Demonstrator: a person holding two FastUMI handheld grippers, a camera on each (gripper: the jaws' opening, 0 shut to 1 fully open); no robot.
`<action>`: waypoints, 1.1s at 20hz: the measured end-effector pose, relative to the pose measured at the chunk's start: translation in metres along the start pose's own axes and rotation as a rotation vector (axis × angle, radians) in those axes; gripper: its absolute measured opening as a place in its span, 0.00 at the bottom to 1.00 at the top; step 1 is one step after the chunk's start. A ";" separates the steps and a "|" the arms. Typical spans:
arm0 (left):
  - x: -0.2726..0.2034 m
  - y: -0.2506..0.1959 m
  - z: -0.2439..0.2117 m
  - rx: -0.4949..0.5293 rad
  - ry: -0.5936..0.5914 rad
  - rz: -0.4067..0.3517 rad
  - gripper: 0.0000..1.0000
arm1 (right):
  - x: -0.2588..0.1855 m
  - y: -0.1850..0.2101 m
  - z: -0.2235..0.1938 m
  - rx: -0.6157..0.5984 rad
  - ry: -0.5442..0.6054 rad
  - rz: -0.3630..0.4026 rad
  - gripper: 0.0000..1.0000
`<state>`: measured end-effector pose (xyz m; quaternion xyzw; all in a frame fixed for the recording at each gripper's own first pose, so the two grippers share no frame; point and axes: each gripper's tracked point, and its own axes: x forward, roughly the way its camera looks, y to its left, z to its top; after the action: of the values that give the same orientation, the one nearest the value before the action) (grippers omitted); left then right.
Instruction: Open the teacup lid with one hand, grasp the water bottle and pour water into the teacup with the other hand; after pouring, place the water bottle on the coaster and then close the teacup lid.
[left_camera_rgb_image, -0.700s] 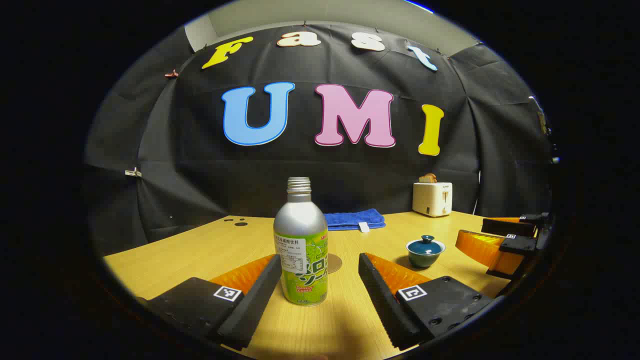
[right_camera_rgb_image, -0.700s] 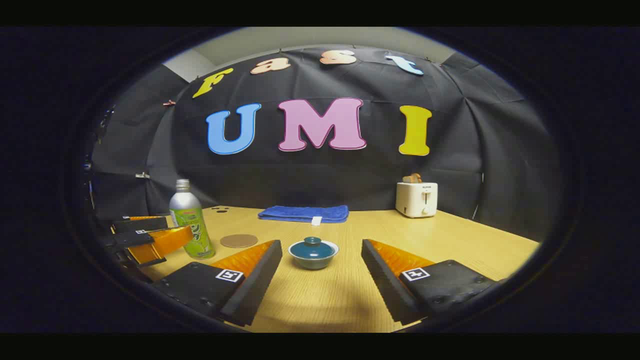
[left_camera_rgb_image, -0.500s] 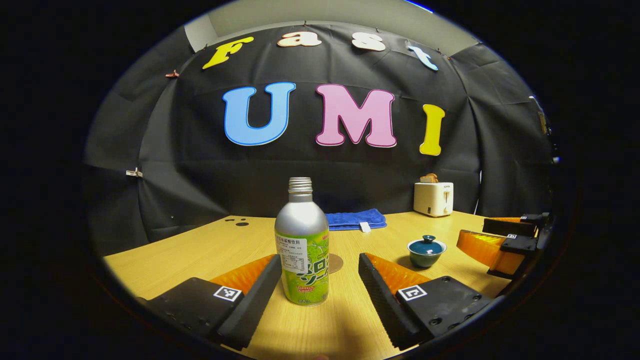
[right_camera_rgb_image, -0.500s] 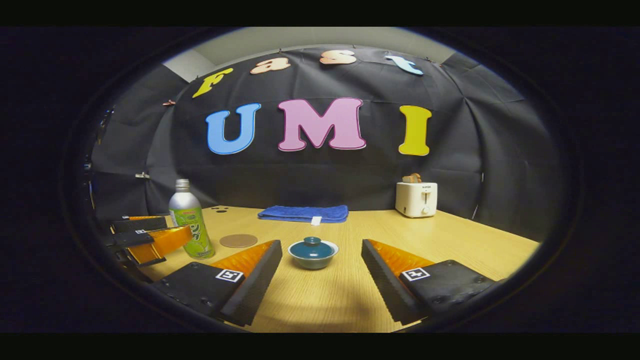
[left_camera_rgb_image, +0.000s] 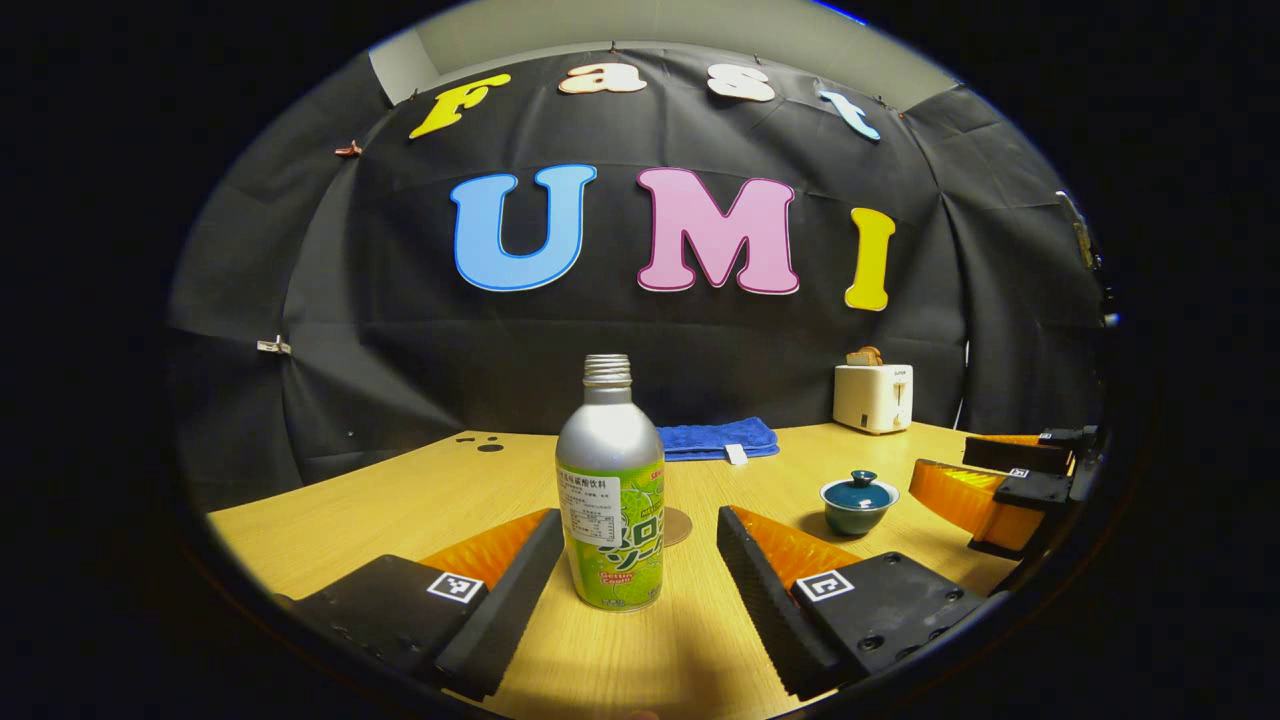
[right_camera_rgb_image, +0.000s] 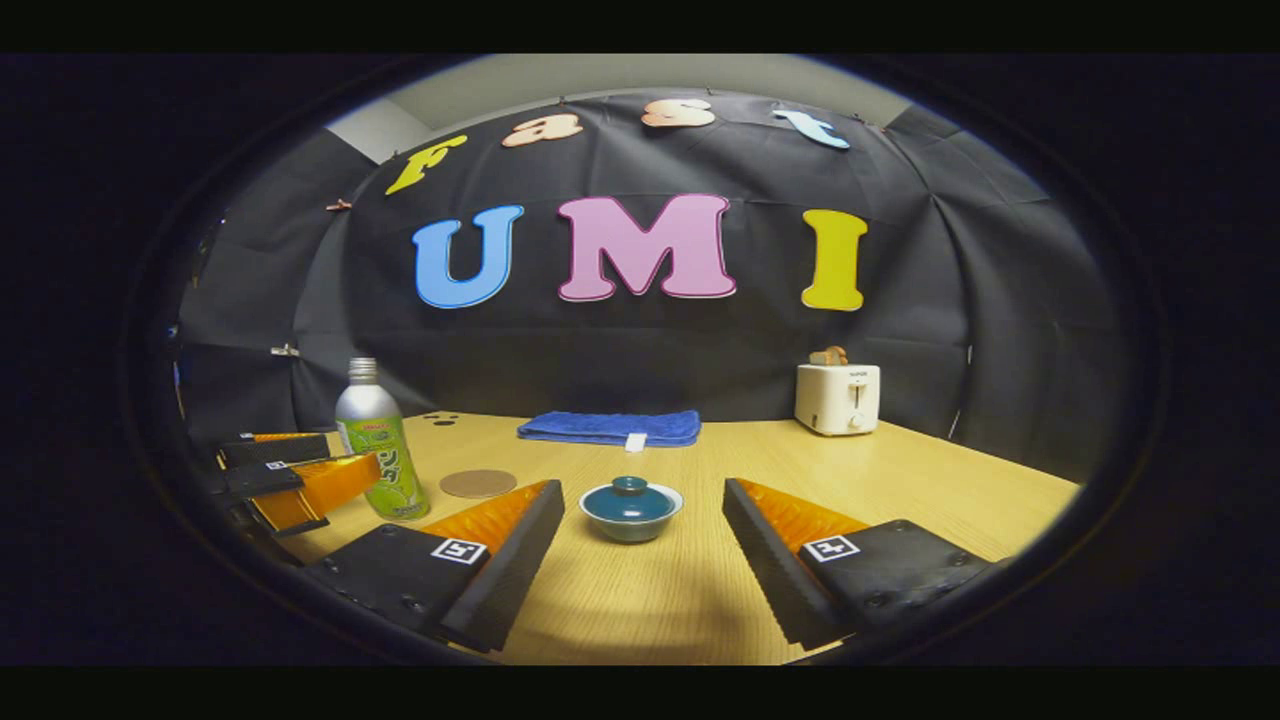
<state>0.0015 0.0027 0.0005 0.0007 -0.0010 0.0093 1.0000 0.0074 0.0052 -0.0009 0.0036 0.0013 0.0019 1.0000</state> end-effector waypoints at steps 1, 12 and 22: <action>0.001 -0.002 0.001 0.000 0.000 -0.011 0.98 | 0.000 0.000 0.000 0.000 0.001 0.000 0.99; -0.003 0.002 0.000 0.000 -0.004 -0.046 0.98 | 0.017 0.007 -0.001 0.005 0.004 0.038 0.99; -0.005 0.014 0.000 0.001 -0.003 -0.021 0.98 | 0.074 0.012 -0.019 0.000 0.098 0.038 0.99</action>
<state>-0.0041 0.0169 0.0001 0.0012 -0.0025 -0.0014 1.0000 0.0809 0.0174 -0.0196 0.0036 0.0500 0.0211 0.9985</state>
